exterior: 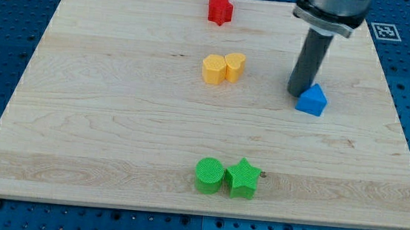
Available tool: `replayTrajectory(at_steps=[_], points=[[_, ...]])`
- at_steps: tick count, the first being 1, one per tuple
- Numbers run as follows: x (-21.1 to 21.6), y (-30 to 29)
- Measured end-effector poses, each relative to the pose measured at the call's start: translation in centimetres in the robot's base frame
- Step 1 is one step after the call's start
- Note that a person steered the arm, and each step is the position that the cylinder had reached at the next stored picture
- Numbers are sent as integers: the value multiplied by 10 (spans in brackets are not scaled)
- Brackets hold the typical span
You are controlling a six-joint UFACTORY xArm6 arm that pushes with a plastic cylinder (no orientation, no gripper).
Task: Slide the blue triangle towards the bottom right of the board
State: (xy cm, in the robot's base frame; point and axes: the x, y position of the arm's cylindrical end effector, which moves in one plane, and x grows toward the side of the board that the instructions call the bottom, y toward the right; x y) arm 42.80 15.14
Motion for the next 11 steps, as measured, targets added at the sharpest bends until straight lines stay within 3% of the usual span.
replayTrajectory(at_steps=[3, 5, 8, 11], points=[[95, 47], [49, 56], [102, 80], [81, 58]])
